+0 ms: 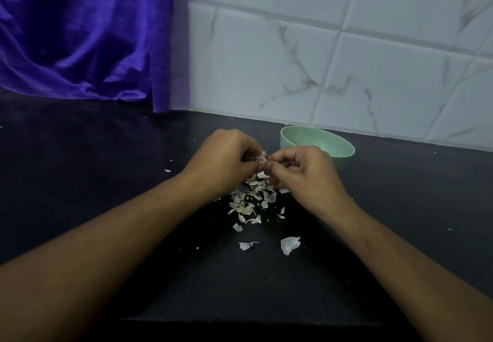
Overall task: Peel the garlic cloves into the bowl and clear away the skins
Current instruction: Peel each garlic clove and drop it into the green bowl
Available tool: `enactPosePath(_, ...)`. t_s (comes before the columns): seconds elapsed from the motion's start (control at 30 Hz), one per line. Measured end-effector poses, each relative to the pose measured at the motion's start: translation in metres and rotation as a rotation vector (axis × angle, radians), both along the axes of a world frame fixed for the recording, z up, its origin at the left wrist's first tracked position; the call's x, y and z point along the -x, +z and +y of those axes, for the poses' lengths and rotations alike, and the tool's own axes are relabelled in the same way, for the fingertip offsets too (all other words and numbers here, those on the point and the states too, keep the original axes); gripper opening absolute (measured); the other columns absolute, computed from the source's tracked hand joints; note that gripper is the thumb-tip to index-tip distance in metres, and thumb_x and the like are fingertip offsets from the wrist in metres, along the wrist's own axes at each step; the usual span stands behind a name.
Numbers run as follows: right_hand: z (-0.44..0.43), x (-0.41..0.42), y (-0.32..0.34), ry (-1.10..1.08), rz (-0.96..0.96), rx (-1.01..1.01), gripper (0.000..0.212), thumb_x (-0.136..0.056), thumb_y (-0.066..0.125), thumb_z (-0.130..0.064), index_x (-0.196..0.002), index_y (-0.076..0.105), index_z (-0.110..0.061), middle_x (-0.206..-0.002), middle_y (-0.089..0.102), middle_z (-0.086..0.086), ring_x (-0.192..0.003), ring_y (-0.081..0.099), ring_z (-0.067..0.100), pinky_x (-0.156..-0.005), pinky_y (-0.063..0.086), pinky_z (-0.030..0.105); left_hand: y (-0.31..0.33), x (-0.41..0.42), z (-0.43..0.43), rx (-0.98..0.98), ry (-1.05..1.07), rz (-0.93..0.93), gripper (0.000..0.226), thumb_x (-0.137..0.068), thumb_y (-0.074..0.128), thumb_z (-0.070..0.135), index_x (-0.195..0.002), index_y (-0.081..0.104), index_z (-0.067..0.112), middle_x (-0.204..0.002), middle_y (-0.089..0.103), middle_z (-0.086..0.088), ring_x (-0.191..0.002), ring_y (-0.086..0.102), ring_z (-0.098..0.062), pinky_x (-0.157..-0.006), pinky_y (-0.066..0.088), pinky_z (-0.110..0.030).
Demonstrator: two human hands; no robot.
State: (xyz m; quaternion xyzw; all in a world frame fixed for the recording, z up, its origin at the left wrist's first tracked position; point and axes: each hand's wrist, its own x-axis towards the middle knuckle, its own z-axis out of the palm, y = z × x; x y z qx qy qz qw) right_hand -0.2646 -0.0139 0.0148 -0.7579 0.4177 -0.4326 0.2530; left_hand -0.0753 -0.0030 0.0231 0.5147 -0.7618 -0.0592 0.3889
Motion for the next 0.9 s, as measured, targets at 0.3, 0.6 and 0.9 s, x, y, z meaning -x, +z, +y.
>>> enactPosePath(0.3,0.0030,-0.0031,0.0026,-0.042,-0.008,0.063,0.010,-0.094,0.073,-0.015,-0.090,0.081,-0.018,-0.070,0.076,0.001,-0.068,0.076,0.022,-0.070,0.063,0.052,0.0041,0.0003,0.0010,-0.035,0.047,0.115,0.009,-0.083,0.087,0.030,-0.086,0.081,0.024,-0.064,0.073,0.010,-0.061,0.069,0.000,-0.067,0.059,-0.029)
enactPosePath(0.6,0.0048,-0.0028,0.0051,-0.041,-0.004,0.052,0.008,-0.093,0.074,-0.010,-0.091,0.080,-0.015,-0.072,0.077,0.001,-0.068,0.076,0.014,-0.072,0.065,0.042,0.0021,0.0000,-0.0002,-0.069,0.043,0.071,0.011,-0.083,0.086,0.035,-0.084,0.081,0.026,-0.062,0.072,0.011,-0.060,0.067,-0.001,-0.064,0.051,-0.025)
enactPosePath(0.9,0.0009,-0.0011,0.0027,-0.008,-0.022,-0.022,0.010,-0.091,0.073,-0.004,-0.088,0.079,-0.010,-0.071,0.076,0.008,-0.070,0.077,0.025,-0.074,0.065,0.049,0.0002,0.0018,0.0013,0.010,0.053,-0.011,0.009,-0.085,0.084,0.031,-0.080,0.078,0.027,-0.059,0.067,0.014,-0.059,0.062,0.001,-0.061,0.043,-0.025)
